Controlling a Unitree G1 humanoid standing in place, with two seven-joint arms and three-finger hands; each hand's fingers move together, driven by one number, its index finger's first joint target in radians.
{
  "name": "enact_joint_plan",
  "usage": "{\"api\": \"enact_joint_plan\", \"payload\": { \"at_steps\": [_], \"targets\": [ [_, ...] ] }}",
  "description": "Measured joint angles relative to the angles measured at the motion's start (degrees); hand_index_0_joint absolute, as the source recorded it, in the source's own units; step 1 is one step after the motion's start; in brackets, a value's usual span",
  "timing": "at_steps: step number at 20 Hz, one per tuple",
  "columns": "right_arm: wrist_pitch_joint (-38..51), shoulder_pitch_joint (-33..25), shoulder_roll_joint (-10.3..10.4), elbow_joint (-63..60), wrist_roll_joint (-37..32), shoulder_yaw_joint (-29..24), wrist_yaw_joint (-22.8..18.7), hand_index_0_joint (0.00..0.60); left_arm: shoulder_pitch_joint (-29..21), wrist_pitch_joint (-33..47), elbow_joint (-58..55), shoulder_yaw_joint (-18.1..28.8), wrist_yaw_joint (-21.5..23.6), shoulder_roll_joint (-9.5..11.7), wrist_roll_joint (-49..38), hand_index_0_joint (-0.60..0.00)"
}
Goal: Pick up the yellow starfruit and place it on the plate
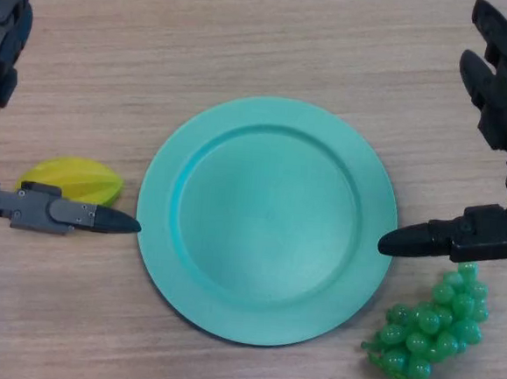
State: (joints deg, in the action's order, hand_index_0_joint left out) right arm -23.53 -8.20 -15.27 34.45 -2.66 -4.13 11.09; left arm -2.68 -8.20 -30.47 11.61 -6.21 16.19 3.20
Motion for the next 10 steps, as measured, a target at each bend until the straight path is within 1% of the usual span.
{"api": "enact_joint_plan", "payload": {
  "at_steps": [3, 10],
  "targets": [
    [0.0, 0.11, 0.02, 0.0, -0.01, 0.07, 0.01, 0.0, -0.02, 0.0, 0.0, 0.02, 0.01, -0.05, -2.4, 0.0],
    [-0.01, 0.07, 0.08, 0.01, 0.0, 0.44, 0.03, 0.0, -0.98, 0.0, 0.0, 0.04, 0.03, 0.08, -2.38, 0.0]
  ]
}}
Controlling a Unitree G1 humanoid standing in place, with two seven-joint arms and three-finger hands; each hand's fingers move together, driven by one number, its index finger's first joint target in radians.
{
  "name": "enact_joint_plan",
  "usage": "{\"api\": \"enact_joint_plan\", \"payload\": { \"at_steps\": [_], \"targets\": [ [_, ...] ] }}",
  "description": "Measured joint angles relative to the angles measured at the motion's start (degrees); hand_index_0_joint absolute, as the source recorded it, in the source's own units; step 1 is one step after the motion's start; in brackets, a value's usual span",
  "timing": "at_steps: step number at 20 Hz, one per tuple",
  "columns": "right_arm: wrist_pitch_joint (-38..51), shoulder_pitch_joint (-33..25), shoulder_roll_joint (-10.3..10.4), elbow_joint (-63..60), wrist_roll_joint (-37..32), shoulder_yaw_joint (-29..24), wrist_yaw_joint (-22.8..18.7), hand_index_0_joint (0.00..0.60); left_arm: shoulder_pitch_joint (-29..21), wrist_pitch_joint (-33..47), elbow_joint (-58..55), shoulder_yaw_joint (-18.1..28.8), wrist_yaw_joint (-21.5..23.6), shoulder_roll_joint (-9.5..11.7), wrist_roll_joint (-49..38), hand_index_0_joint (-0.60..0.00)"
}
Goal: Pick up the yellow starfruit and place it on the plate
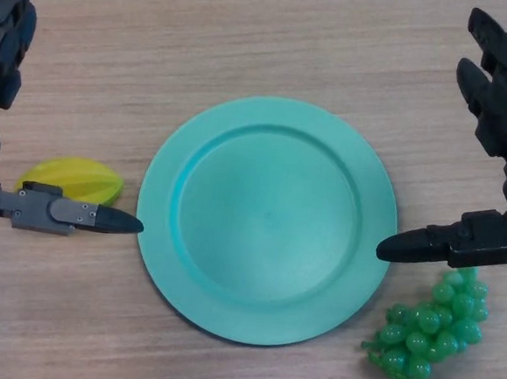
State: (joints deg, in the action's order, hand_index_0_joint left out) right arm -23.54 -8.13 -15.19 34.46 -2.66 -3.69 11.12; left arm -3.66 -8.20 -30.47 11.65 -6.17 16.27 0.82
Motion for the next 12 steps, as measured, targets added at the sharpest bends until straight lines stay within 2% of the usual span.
{"api": "enact_joint_plan", "payload": {
  "at_steps": [6, 9, 11, 12],
  "targets": [
    [0.0, 0.31, 0.12, 0.03, 0.02, 1.38, 0.74, 0.0, 1.4, -0.01, 0.03, 0.24, -0.21, 0.0, -2.09, 0.0],
    [0.0, 1.35, 0.41, 0.02, 0.02, 1.38, 0.74, 0.0, 1.47, 0.95, 5.21, 2.08, -0.72, 0.17, -1.69, 0.0],
    [-0.15, 1.6, 0.41, 0.04, 0.02, 1.37, 0.74, 0.0, 1.55, 1.61, 8.98, 2.52, -1.14, 1.15, -0.17, 0.0],
    [-0.24, 1.6, 0.46, 0.16, 0.02, 1.38, 0.74, 0.0, 1.36, 3.68, 11.64, 2.53, -2.33, 1.38, 4.47, 0.0]
  ]
}}
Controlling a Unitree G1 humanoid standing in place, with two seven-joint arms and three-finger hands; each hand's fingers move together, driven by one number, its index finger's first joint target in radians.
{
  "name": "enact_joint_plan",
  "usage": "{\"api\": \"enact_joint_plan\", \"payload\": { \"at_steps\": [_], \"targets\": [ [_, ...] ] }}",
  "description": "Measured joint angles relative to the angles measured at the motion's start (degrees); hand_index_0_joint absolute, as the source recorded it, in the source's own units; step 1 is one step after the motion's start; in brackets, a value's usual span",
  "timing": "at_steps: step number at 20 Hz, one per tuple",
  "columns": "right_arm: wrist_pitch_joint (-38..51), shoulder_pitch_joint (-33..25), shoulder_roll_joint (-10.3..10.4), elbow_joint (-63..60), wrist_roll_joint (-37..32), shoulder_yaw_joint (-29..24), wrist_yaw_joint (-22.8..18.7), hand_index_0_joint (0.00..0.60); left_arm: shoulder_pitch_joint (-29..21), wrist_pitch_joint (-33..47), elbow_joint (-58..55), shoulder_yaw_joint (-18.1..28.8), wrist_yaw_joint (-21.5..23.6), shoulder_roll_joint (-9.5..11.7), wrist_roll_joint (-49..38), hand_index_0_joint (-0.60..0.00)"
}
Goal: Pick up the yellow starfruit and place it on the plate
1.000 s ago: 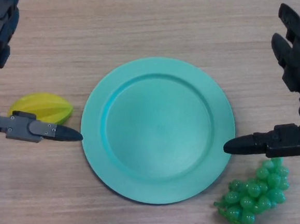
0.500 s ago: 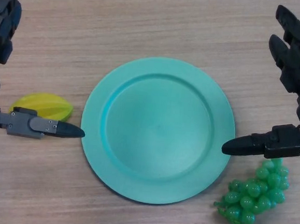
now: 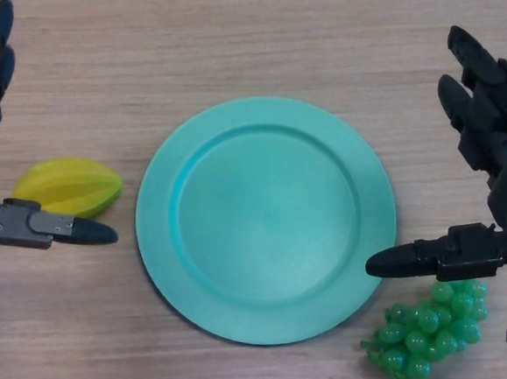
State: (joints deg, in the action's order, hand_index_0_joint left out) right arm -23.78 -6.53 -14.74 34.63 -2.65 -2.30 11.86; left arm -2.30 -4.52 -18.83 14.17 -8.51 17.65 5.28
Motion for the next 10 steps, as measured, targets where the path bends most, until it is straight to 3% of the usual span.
{"api": "enact_joint_plan", "payload": {
  "at_steps": [6, 10],
  "targets": [
    [-0.05, 1.45, 0.16, 2.15, 0.05, -0.09, 0.14, 0.0, -1.57, 5.34, 11.97, -0.89, -1.73, 0.43, 3.33, 0.0],
    [-2.15, 2.11, 0.16, 4.76, 0.04, -0.34, 0.13, 0.0, -3.93, 9.69, 19.56, -5.21, -1.3, 1.25, 10.1, 0.0]
  ]
}}
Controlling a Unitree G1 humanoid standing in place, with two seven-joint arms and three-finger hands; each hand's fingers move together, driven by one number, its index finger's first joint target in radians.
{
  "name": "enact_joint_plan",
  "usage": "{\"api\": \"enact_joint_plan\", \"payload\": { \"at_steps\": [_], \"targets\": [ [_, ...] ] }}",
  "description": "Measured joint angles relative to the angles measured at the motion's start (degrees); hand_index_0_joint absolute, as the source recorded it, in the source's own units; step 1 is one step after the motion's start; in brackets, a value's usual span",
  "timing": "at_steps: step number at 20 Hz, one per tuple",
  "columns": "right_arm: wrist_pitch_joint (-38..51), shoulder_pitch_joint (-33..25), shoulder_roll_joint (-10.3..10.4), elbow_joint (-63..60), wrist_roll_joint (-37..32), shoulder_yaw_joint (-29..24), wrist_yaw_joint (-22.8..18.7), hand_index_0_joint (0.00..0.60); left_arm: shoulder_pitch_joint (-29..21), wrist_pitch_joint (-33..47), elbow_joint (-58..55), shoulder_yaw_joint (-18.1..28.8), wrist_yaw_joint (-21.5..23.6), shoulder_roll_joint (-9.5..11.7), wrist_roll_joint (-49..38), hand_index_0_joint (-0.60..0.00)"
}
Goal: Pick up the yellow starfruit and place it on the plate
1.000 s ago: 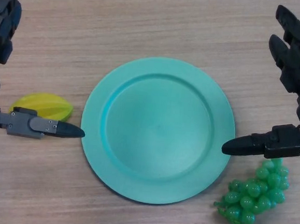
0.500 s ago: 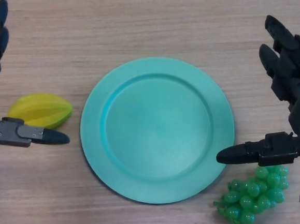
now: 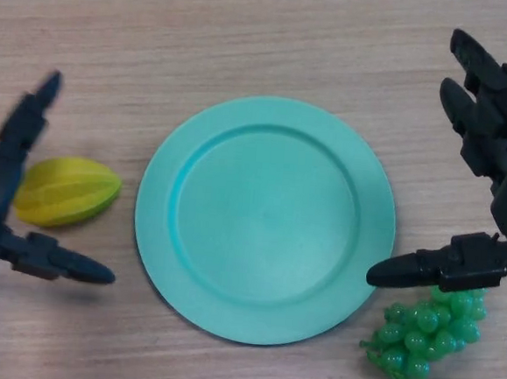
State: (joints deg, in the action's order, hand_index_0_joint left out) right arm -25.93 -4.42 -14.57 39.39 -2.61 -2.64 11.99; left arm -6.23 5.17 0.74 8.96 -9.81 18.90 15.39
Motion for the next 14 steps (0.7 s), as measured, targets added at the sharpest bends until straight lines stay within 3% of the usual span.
{"api": "enact_joint_plan", "payload": {
  "at_steps": [7, 8, 14],
  "targets": [
    [-1.66, 1.08, -0.4, 4.14, -0.03, -4.38, -0.01, 0.0, -3.17, 5.34, 7.41, -2.07, 7.71, 0.78, 7.38, 0.0],
    [-1.66, 1.38, -0.4, 4.14, -0.05, -4.36, 0.0, 0.0, -3.38, 5.34, 7.44, -2.07, 9.09, 0.8, 11.44, 0.0],
    [-2.86, 1.92, -0.5, 6.17, -0.11, -6.08, 0.02, 0.0, -0.99, 4.67, 6.44, -2.24, 8.85, 1.06, 15.37, 0.0]
  ]
}}
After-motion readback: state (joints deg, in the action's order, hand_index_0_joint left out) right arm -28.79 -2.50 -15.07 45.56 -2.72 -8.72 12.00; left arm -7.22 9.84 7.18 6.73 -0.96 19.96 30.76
